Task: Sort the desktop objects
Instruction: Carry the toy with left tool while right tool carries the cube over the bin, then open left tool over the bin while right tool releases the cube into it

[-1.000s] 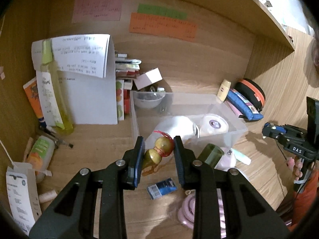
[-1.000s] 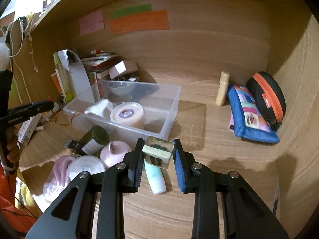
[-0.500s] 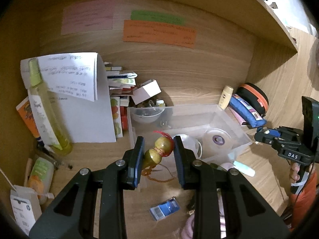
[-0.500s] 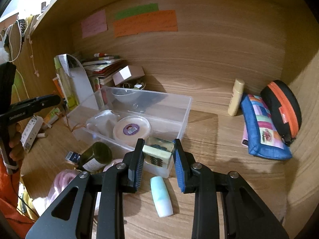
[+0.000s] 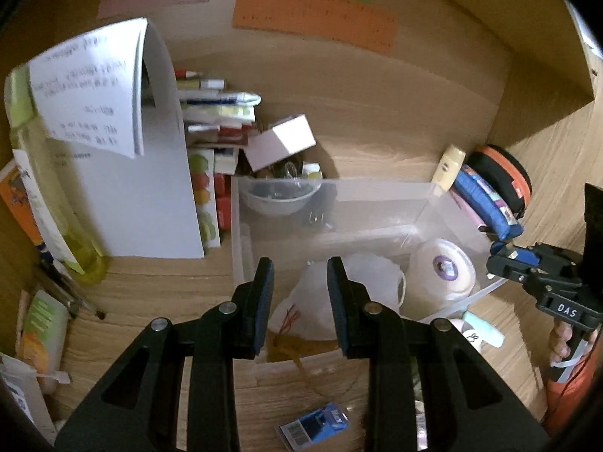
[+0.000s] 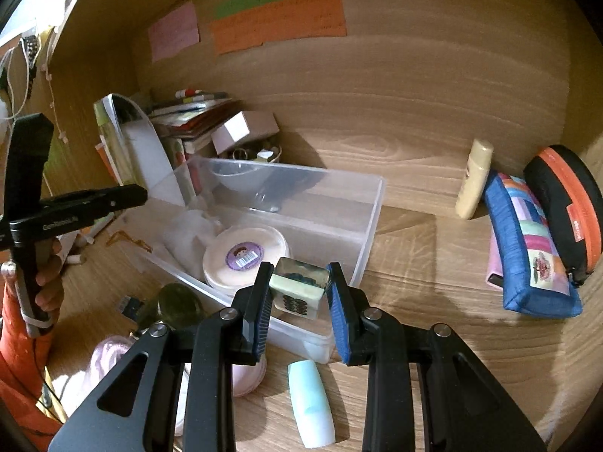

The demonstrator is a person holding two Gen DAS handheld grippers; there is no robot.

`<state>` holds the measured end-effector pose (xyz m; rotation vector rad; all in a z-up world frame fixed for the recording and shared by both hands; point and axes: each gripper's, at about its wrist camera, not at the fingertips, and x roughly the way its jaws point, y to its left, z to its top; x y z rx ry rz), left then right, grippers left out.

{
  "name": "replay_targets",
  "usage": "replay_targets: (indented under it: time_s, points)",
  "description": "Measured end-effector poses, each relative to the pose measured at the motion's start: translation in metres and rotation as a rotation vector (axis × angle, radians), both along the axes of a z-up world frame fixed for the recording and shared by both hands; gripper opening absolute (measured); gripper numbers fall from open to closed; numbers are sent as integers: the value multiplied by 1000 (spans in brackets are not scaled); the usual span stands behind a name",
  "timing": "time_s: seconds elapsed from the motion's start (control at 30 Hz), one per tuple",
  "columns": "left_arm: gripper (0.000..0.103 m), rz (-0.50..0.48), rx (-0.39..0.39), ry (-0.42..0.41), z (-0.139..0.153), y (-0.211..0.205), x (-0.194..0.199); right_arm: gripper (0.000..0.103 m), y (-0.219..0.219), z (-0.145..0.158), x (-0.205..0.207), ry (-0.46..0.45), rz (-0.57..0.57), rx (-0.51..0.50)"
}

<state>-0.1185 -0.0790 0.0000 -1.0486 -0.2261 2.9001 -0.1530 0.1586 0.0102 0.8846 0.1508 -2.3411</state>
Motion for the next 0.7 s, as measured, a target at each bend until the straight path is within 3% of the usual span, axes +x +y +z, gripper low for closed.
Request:
replay_targets:
  time_s: [0.57,0.7]
  points:
    - [29,-44,9,-31,-10,6,-6,26,-8,-6,-1,4,5,32]
    - [40,-41,2,-11,-6,8,-2,30,-9,-5,0,6,8,31]
